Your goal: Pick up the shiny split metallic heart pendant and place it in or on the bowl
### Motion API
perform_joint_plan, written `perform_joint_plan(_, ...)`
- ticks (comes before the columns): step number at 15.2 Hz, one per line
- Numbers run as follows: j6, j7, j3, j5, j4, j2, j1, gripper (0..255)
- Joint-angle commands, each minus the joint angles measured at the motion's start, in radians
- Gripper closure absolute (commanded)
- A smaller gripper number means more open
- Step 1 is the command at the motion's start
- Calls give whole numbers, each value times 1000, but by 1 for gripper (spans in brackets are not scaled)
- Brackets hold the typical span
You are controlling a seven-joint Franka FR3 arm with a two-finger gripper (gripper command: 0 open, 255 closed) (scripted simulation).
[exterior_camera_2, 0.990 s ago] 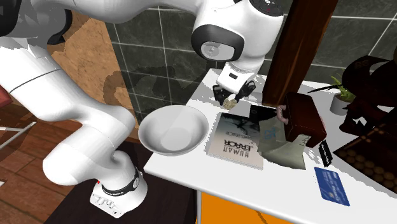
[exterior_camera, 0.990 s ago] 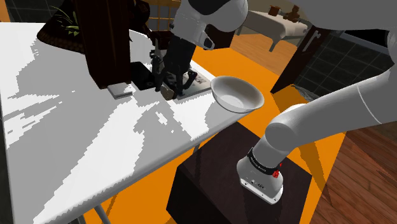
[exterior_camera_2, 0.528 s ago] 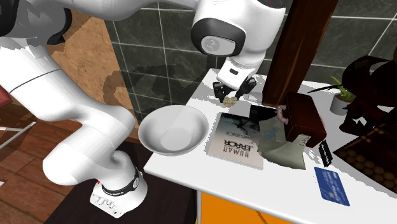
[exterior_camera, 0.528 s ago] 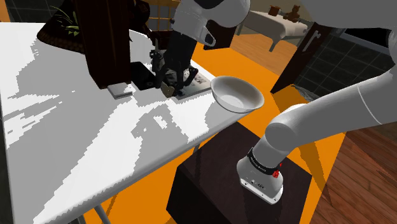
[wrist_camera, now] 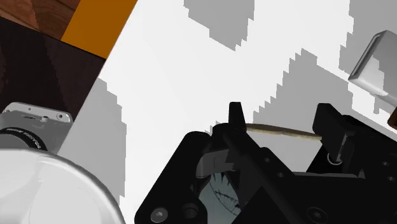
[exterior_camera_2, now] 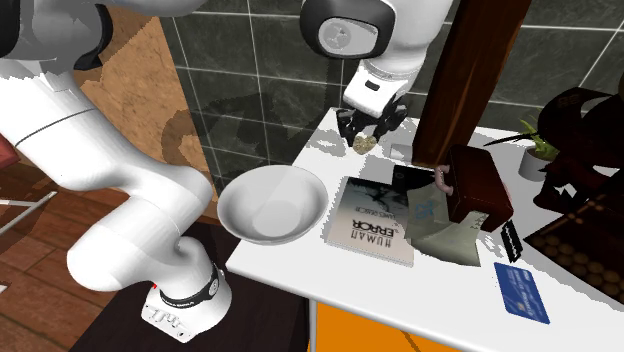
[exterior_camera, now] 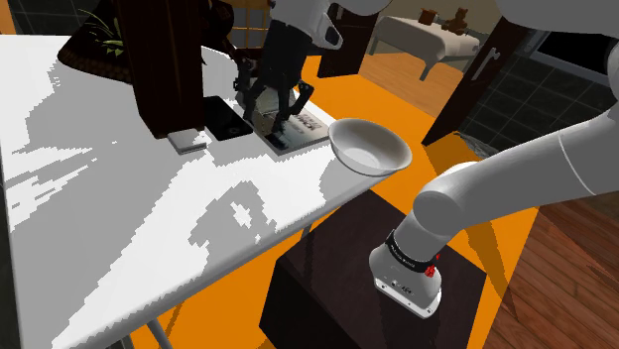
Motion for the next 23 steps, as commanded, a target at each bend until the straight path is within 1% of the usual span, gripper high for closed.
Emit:
perform_joint_plan(1,-23,11,-5,-4,22,-2,-1,255)
perform_joint_plan(15,-175,81,-37,-34,207,19,-10,255)
perform_joint_plan(19,-251,15,-125,-41,116,-106,-9,255)
perform_joint_plan(23,-330,-45,-214,-73,43,-217,-11,255)
